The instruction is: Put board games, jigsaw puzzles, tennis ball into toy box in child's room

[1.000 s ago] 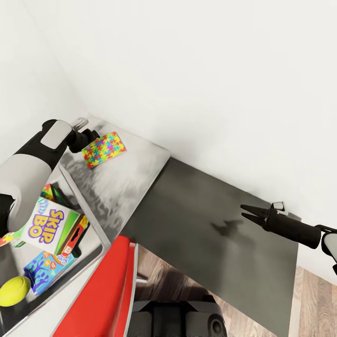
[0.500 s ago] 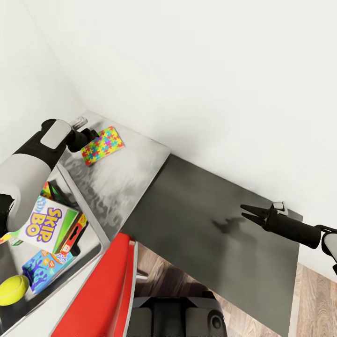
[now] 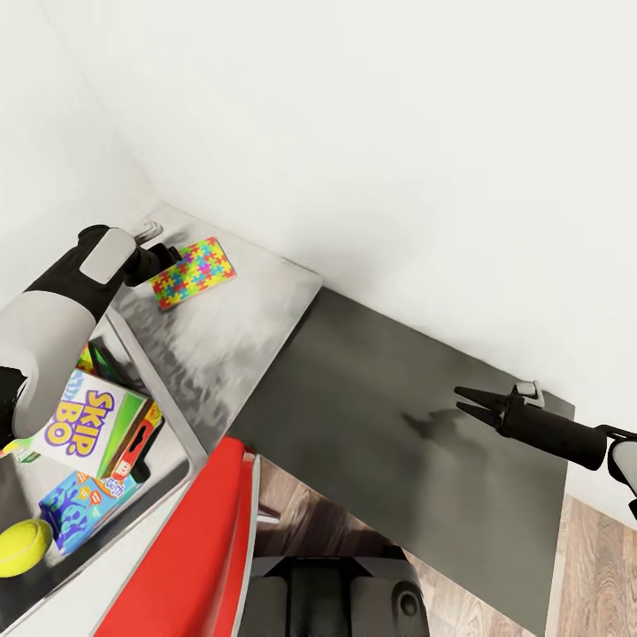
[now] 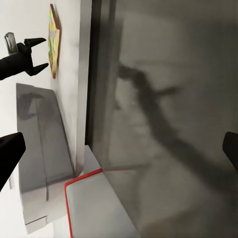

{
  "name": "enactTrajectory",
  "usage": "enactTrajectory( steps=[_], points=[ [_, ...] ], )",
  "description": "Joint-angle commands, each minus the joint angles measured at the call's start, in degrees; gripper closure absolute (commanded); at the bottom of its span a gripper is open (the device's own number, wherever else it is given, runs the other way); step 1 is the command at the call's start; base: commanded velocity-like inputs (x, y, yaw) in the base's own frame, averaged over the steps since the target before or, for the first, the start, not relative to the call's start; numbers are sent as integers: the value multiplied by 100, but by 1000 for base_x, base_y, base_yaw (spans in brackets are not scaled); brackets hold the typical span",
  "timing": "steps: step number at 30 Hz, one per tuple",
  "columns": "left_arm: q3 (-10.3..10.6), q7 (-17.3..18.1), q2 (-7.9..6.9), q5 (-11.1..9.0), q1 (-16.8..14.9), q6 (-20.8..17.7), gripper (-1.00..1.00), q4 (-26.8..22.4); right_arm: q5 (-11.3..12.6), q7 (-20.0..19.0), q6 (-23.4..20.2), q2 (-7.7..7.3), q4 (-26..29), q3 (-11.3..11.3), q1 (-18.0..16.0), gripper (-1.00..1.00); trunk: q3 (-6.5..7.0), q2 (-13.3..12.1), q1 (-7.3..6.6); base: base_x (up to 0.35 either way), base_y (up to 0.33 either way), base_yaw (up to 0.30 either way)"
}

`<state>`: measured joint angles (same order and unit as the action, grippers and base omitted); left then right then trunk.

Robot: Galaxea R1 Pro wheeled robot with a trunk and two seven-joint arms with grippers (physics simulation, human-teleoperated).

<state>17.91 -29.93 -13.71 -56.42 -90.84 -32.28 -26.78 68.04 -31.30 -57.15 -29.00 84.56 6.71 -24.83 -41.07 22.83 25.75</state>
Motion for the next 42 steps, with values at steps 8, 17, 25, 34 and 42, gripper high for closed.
enactTrajectory(
  steps=[8,17,25,34,42],
  points=[
    [46,-49,-8,-27,-4,-2,-100,-11,-28,-34,-24,0,-1,5,-4,-100,-12,9,3,0,0,0],
    [46,-51,-8,-20,-4,1,-100,-7,-28,-34,-24,0,-1,6,-4,-100,-14,9,3,0,0,0],
    [46,-50,-8,-19,-4,2,-100,-4,-28,-33,-24,0,-1,5,-4,-100,-14,9,3,0,0,-22],
    [46,-48,-8,-19,-4,2,-100,-10,-28,-33,-24,0,-1,4,-4,-100,-14,9,3,0,0,-191],
    [46,-48,-8,-22,-4,2,-100,-10,-28,-34,-24,0,-1,5,-4,-100,-14,9,3,0,0,-147]
  ],
)
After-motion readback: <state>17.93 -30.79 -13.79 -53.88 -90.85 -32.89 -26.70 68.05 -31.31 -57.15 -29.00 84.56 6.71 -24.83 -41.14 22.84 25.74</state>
